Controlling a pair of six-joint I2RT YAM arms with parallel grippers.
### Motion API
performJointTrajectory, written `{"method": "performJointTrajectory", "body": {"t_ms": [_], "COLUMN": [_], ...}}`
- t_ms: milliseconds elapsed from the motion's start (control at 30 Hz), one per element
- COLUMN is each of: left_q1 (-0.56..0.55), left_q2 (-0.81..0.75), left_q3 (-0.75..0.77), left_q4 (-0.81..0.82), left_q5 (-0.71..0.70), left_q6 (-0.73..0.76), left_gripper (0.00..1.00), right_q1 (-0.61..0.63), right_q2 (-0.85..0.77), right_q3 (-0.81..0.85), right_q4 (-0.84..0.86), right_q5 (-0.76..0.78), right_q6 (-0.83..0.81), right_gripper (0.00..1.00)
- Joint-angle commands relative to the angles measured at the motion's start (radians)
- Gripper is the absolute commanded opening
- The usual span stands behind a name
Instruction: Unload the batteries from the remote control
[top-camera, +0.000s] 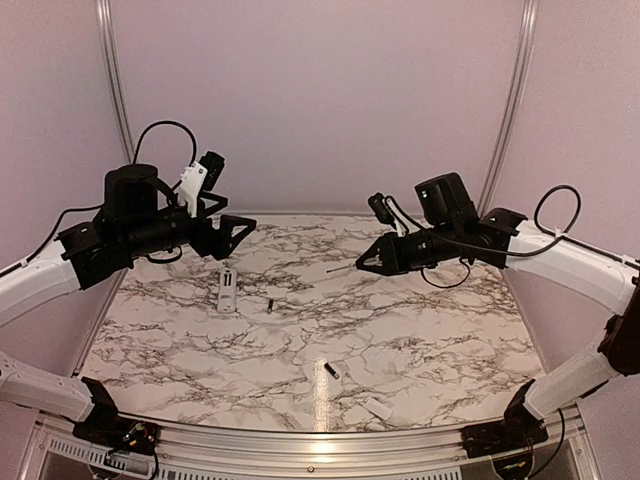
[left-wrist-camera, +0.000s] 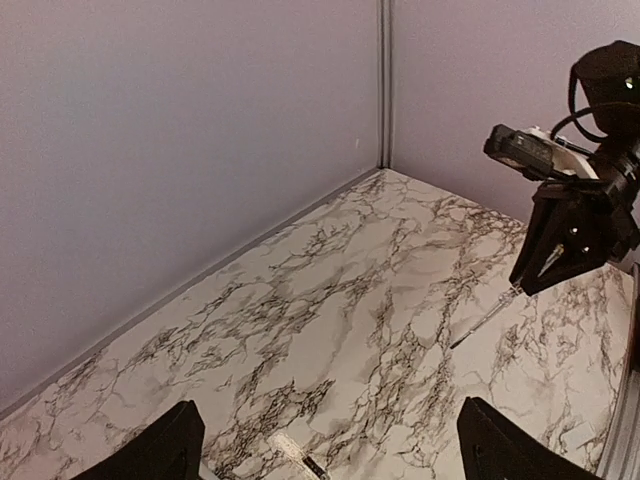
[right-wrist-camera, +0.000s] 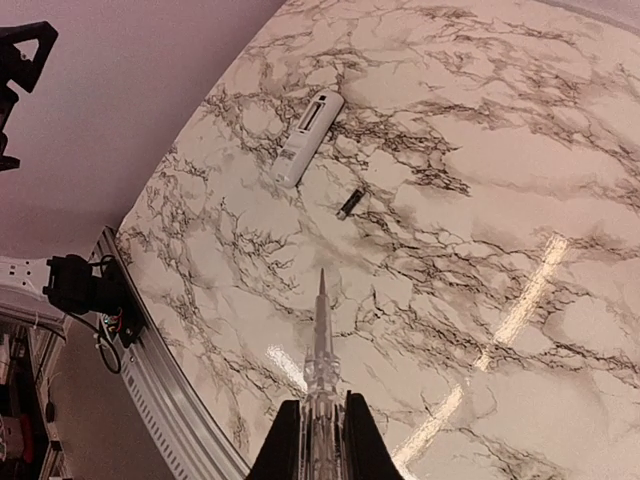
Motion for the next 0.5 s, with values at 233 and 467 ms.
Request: {"method": "performJointTrajectory", "body": {"t_ms": [233, 467], "left_q1": [-0.219, -0.295], "left_q2": [0.296, 0.465], "left_q3": [0.220, 0.358], "left_q4": [-0.097, -0.118], "left_q5": [0.133, 0.145], "left_q6": [0.309, 0.413], "left_gripper": [0.86, 0.73], "right_q1": [-0.005, -0.005], "right_q2": [0.043, 0.039], "right_q3": [0.112, 0.118], "right_q4": [-0.045, -0.039], "right_q5": [-0.242, -0.308], "right_q6": [-0.028, -0.002], "right_gripper": [0.00, 0.00]}}
